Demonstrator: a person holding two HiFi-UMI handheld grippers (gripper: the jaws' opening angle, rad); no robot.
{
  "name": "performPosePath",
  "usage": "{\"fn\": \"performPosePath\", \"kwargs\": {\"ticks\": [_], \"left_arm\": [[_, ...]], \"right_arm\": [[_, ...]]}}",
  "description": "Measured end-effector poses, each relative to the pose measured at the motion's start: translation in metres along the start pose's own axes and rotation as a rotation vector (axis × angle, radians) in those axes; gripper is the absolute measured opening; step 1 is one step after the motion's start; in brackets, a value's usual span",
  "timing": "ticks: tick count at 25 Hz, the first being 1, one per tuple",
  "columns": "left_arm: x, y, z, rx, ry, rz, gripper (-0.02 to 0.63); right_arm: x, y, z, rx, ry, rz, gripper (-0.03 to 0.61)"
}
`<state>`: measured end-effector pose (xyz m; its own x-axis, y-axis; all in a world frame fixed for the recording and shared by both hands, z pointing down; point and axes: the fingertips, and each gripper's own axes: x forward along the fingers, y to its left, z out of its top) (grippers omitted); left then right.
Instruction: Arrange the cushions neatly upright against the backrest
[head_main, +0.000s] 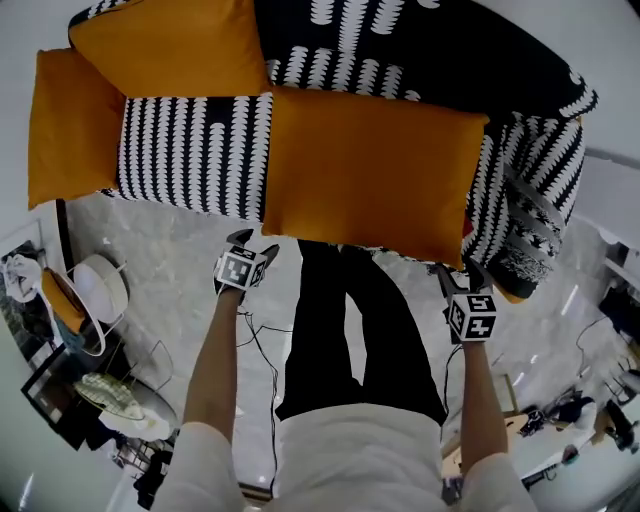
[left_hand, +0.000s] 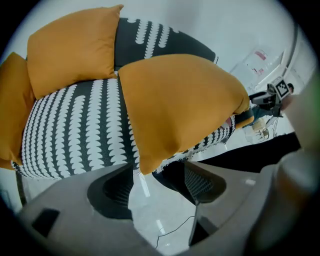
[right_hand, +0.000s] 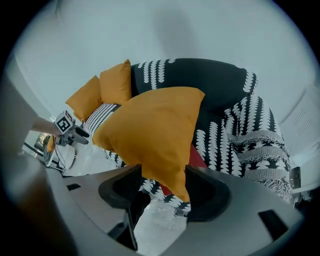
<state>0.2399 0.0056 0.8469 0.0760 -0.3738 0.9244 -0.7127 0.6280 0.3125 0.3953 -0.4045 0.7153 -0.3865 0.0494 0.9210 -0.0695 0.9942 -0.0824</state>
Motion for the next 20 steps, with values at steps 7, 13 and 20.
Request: {"fn": "performPosePath", "kwargs": {"ticks": [7, 13, 20], "left_arm": [[0.042, 0.02, -0.012, -0.005, 0.032, 0.02, 0.314], [0.04, 0.016, -0.001, 0.049, -0.013, 0.016, 0.173], [0.038, 0.013, 0.003, 0.061, -0.019, -0.01, 0.09]], "right_arm": [[0.034, -0.007, -0.021, -0.027, 0.085, -0.045, 0.233], [0.034, -0.01, -0.023, -0.018, 0.106, -0.073, 0.233], [0.034, -0.011, -0.02, -0.021, 0.128, -0.139, 0.167]]}}
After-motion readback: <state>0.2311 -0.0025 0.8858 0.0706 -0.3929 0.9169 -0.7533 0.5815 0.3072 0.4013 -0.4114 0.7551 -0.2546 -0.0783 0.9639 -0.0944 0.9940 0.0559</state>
